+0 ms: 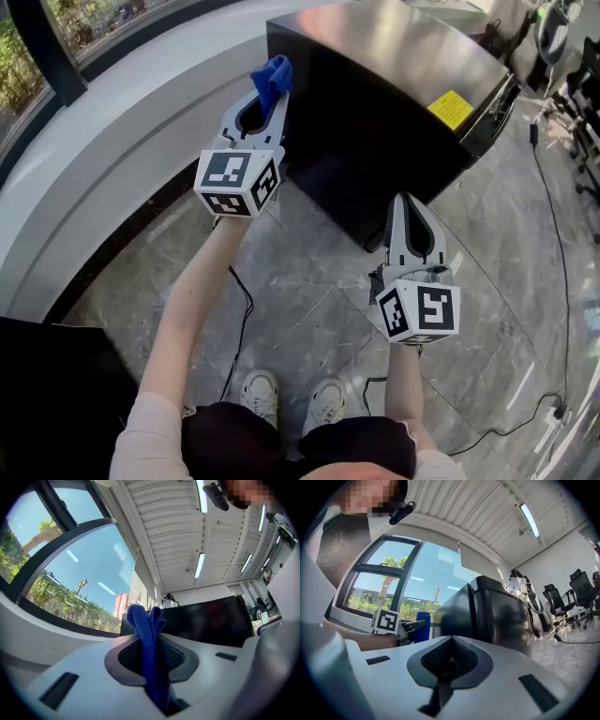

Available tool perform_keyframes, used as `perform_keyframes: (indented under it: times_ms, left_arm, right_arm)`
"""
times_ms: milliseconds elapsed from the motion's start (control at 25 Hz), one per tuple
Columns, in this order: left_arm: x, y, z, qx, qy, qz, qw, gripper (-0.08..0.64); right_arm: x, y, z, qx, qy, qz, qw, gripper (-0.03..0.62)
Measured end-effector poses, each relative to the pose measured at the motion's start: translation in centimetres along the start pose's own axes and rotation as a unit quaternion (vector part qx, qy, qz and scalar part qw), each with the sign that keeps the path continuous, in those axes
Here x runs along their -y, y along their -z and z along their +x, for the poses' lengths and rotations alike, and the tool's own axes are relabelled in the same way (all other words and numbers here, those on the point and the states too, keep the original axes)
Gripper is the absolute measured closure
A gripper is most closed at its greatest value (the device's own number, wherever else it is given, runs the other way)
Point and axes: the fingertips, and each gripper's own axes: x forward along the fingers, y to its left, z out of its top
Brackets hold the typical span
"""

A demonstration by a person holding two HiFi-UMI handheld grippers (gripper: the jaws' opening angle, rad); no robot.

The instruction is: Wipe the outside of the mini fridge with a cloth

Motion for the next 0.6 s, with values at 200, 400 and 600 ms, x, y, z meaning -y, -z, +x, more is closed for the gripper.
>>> perform_keyframes:
  times_ms: [200,400,600]
  left_arm:
    - [-4.7,2.3,2.5,-0.016,-0.040,0.011,0.9990,0.500]
    - [-7.9,4.5,5.0,-0.043,-0.062,0.020,0.9970,0.500]
    - [-8.5,5.4,6.1,-0.046,-0.055,0.035,0.9968,0.500]
  right_arm:
    - [-0.3,1.2,0.8,-0.009,-0.012,-0.004,1.000,0.580]
    - [-0.9,2.5,1.8,-0.012,-0.034,-0.010,0.999,0.578]
    - [-1.6,4.0,2.5,-0.032,-0.041,-0.010,0.999,0.580]
